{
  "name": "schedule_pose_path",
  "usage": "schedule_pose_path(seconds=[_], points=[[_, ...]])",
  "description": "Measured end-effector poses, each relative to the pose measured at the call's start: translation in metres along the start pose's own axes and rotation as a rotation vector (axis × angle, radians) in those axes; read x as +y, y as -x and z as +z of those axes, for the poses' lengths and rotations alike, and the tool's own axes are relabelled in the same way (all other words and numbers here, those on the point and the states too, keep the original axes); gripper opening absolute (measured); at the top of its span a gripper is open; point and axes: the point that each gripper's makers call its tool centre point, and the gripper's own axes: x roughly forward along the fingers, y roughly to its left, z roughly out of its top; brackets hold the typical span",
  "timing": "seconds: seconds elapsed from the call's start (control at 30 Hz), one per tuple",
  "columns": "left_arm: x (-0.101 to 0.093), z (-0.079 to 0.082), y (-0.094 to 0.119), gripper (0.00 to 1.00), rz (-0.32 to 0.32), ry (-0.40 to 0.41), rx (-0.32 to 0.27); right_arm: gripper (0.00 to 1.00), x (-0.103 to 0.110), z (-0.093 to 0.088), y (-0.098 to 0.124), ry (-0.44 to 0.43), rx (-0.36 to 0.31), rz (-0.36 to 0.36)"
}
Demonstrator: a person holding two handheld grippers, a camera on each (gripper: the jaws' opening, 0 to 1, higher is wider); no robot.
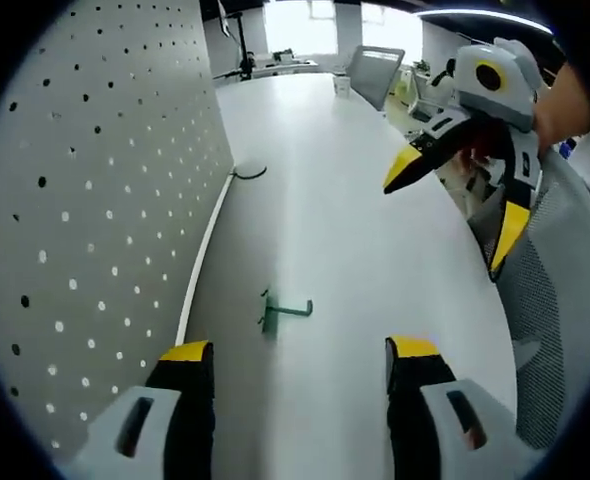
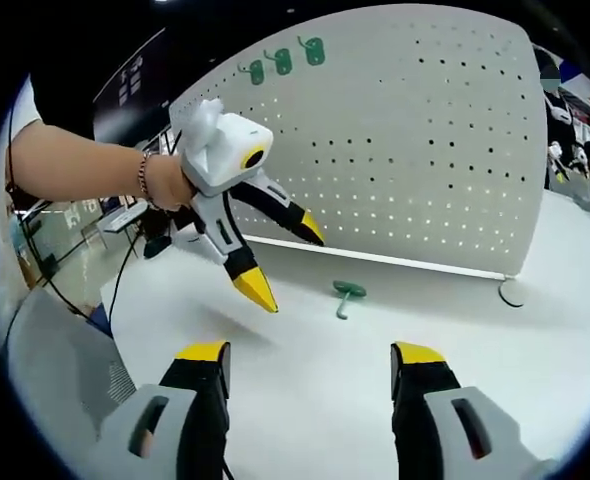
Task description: Insert the hook assembly into the mounting plate slot until the hook locks in place.
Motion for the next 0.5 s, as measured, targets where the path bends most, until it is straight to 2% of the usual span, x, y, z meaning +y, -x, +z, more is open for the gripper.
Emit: schedule_pose_path(seconds=[0.5], points=[[0.007, -0.003, -0.015, 0.69, -0.015, -0.015, 0.041, 0.63, -0.001, -0.002, -0.001, -0.003, 0.012, -0.005]])
